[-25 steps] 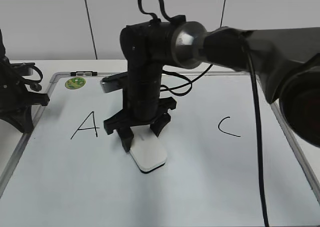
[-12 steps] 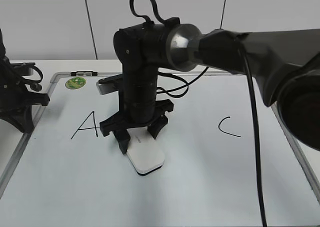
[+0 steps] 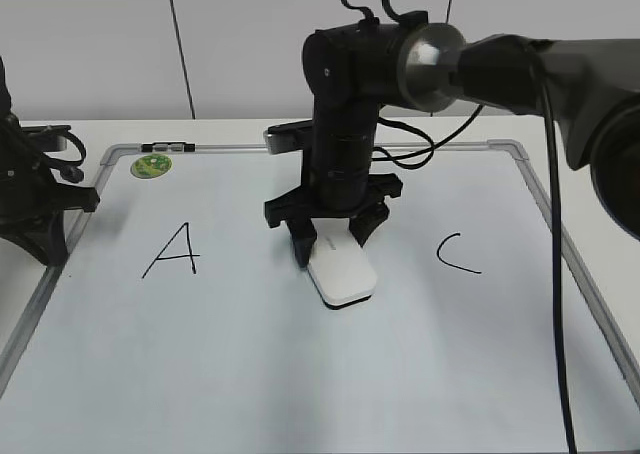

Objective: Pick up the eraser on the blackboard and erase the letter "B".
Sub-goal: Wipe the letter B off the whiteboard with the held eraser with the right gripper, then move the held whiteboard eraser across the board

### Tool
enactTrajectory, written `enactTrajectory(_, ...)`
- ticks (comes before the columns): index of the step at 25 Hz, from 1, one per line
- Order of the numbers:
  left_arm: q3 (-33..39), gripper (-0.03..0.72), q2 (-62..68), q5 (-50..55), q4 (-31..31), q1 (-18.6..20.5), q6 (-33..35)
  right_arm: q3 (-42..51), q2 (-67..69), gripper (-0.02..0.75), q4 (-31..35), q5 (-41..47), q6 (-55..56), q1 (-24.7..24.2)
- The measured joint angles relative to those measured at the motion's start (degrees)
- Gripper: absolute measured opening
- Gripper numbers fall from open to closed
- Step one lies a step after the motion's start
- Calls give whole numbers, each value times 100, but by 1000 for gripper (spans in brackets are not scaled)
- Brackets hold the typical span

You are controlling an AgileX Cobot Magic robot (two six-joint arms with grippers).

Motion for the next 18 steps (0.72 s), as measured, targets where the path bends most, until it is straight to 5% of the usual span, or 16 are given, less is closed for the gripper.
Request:
enactTrajectory(7, 0, 34, 0, 0, 0, 0, 0, -5, -51, 529, -85, 0, 14, -426)
enactTrajectory(18, 0, 36, 0, 21, 6, 0, 0, 749, -1602, 529, -1089, 0, 392, -624)
